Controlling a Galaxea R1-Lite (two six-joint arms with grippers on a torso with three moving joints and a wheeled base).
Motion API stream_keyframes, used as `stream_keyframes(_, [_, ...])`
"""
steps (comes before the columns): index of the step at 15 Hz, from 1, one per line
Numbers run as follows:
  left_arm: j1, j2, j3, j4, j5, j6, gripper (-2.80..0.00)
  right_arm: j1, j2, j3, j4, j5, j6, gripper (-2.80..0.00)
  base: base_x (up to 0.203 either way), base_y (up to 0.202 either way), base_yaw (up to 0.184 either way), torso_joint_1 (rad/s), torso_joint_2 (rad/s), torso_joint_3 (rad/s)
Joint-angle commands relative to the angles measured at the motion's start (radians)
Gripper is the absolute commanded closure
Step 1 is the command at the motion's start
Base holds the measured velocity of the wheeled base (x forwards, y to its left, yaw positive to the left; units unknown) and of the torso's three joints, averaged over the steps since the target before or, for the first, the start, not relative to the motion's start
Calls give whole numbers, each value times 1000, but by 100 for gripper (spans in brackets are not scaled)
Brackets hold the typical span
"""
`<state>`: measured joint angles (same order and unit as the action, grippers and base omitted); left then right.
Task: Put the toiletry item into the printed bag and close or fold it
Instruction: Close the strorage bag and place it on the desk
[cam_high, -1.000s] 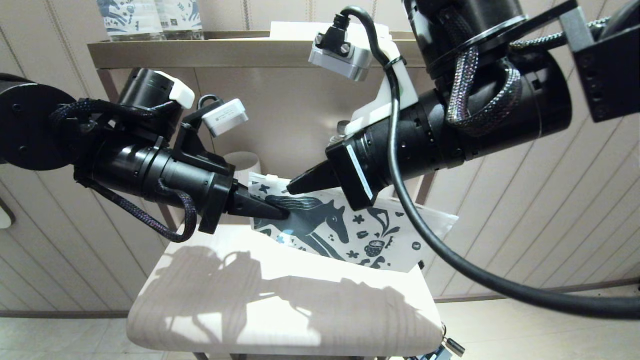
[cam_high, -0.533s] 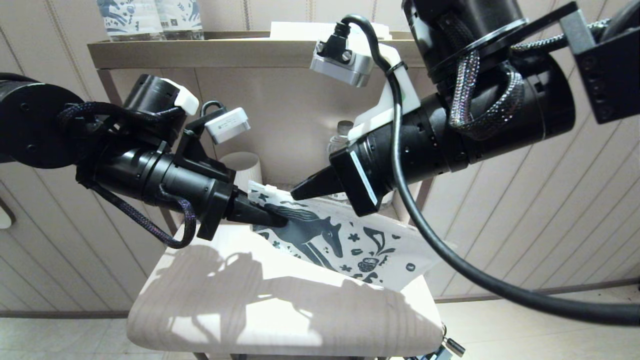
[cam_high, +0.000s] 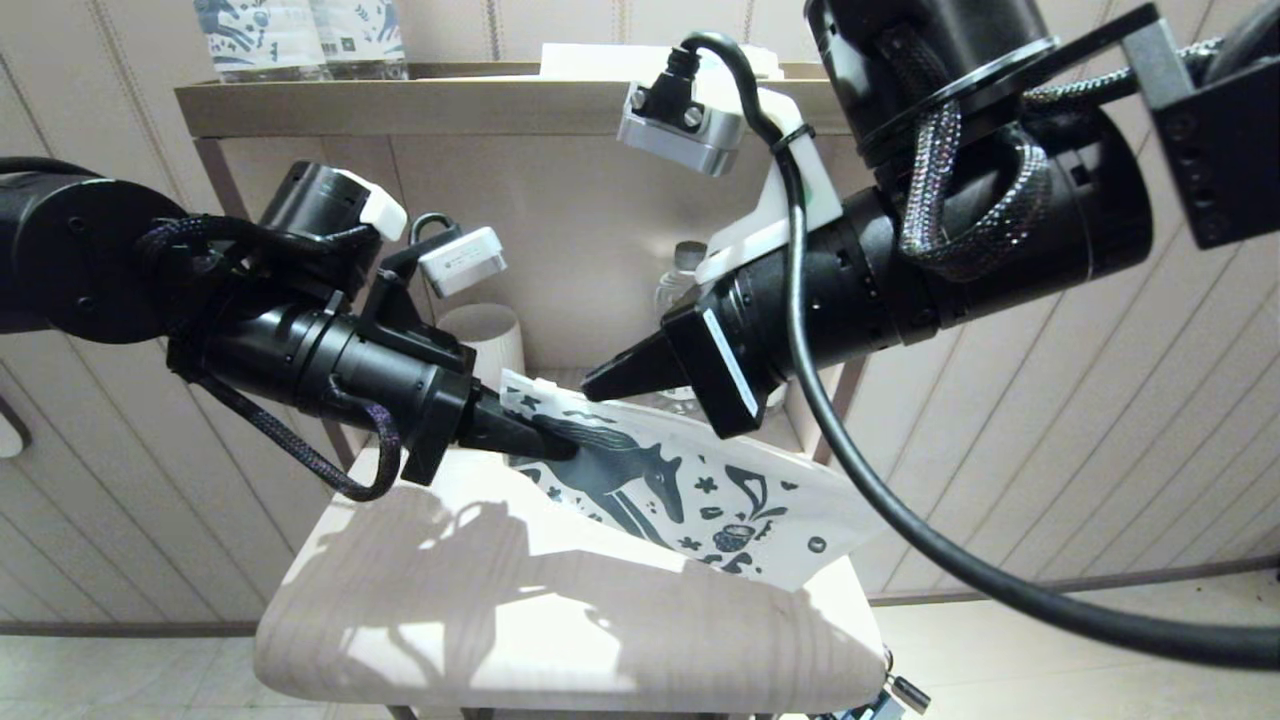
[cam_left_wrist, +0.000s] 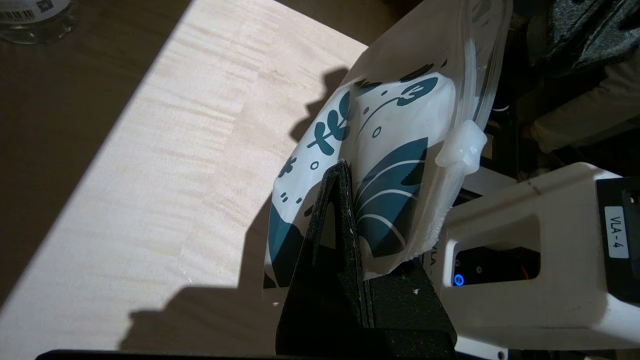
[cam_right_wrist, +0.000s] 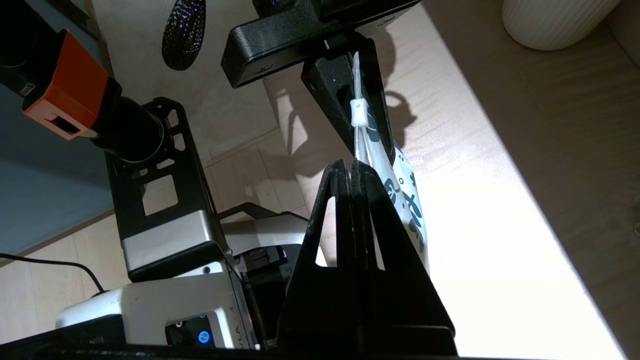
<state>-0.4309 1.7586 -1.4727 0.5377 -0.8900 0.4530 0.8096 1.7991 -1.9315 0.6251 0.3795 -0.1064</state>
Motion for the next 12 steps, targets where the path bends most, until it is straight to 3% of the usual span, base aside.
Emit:
stream_keyframes(1, [0, 3, 3, 2, -6, 3, 0, 0, -3, 0, 2, 3, -1, 0, 0, 0, 0, 0, 0, 0])
stream_keyframes(12, [0, -1, 5, 2, -7, 1, 0, 2, -1, 5, -34, -4, -35, 0, 0, 0, 0, 0, 0, 0])
